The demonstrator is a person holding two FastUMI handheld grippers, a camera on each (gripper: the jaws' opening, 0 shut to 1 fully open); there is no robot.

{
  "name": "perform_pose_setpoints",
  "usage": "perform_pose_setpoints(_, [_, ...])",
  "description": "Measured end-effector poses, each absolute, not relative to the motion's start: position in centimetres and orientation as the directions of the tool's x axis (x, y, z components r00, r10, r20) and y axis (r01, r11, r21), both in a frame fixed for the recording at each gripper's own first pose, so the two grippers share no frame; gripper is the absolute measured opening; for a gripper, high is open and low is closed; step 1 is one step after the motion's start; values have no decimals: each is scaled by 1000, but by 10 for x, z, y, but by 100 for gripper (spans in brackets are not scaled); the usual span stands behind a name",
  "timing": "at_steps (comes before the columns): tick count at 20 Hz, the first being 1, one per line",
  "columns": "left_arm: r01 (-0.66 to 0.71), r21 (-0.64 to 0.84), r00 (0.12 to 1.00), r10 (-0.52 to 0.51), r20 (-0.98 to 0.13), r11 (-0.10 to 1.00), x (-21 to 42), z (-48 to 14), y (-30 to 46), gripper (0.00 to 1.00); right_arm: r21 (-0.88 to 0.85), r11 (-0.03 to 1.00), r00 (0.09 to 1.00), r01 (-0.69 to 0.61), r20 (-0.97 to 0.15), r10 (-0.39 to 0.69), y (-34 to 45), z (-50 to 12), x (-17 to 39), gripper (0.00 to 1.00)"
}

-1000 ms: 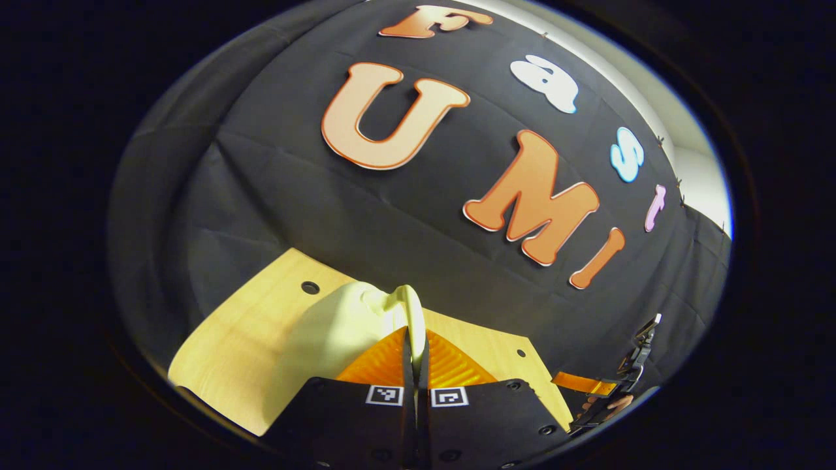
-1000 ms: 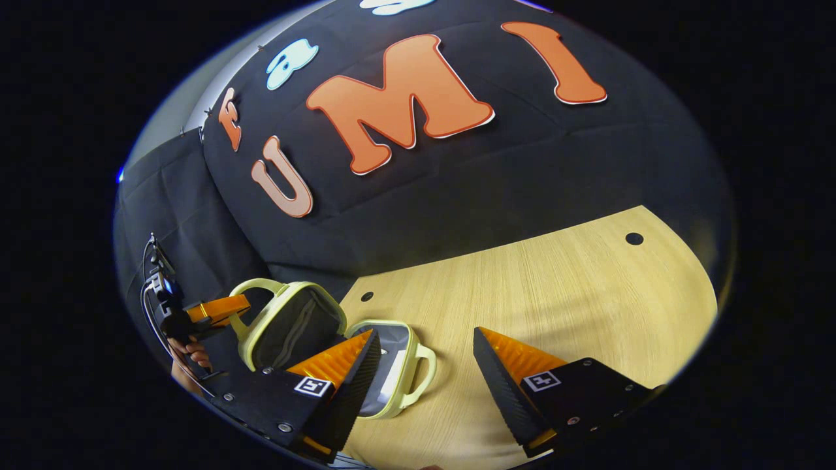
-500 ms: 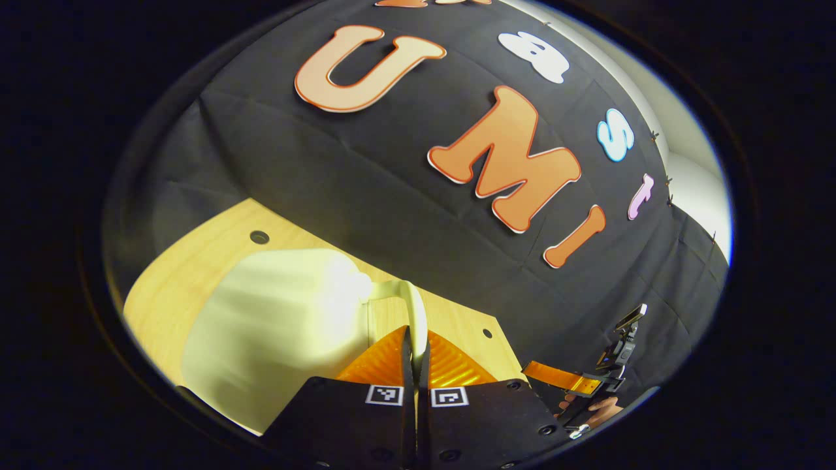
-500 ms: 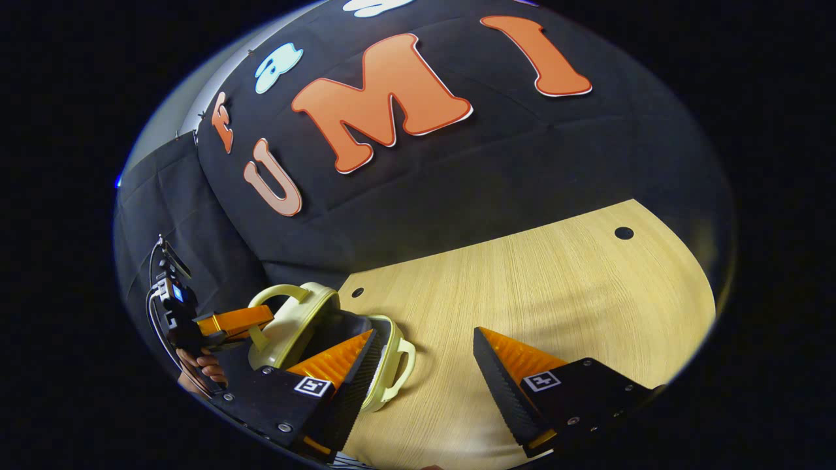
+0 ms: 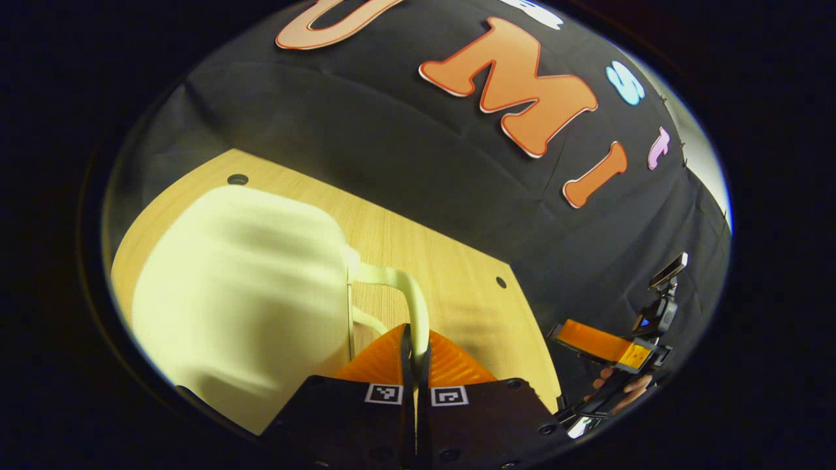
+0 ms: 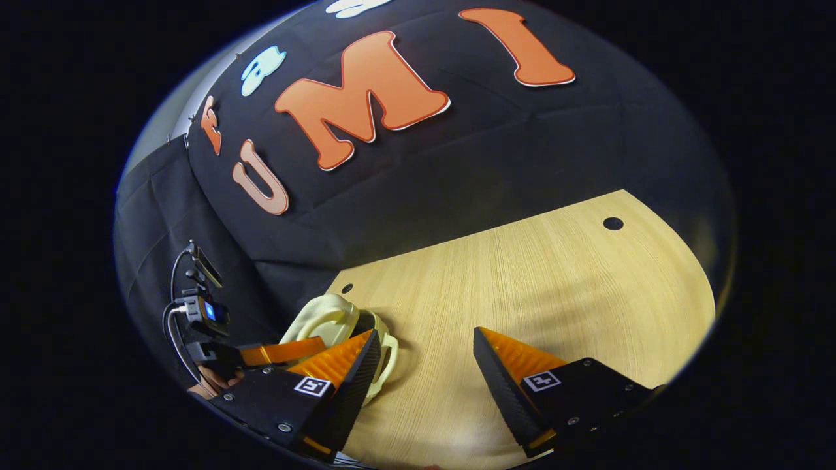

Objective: First open the suitcase, pack the skin care products into it, and then close the suitcase.

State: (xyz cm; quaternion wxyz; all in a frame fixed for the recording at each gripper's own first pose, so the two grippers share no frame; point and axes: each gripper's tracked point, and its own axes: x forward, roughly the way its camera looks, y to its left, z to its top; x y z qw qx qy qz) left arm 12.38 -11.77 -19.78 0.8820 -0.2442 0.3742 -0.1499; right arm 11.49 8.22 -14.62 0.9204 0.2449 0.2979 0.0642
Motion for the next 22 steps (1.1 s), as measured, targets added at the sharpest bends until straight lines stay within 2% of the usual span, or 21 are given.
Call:
perform_pose_setpoints(3, [91,-478,647,-416,-639,874,120,-221,-129,1,490,871,809,28,-523,269,81,-151,114,91])
perform_pose_setpoints(7, [138,-313,616,-329,-716,940,116,-245,-141,2,495,869,803,22,-527,280,81,-154,112,91])
perform_pose_setpoints(8, [156,-261,598,-301,-742,953,110,-255,-146,10,494,869,802,19,-527,282,82,-154,112,91])
perform_pose_setpoints(10, [189,-178,580,-256,-773,966,103,-268,-155,12,494,869,803,16,-524,283,81,-153,110,92])
perform_pose_setpoints(12, [214,-164,589,-261,-765,963,102,-268,-176,25,495,869,805,17,-522,282,79,-152,109,91])
perform_pose_setpoints(14, [246,-140,611,-266,-745,959,102,-257,-184,32,493,870,807,23,-523,276,76,-151,106,91])
perform_pose_setpoints(16, [273,-127,637,-278,-719,954,104,-248,-193,64,490,871,814,32,-519,262,69,-150,103,91])
perform_pose_setpoints(17, [287,-131,656,-294,-695,949,105,-236,-196,66,486,874,822,35,-511,251,67,-147,103,91])
perform_pose_setpoints(20, [282,-96,748,-282,-601,954,117,-202,-201,92,471,881,860,44,-467,207,55,-132,105,91])
perform_pose_setpoints(22, [285,-83,795,-284,-536,955,124,-177,-203,93,437,898,886,50,-434,162,46,-120,108,92])
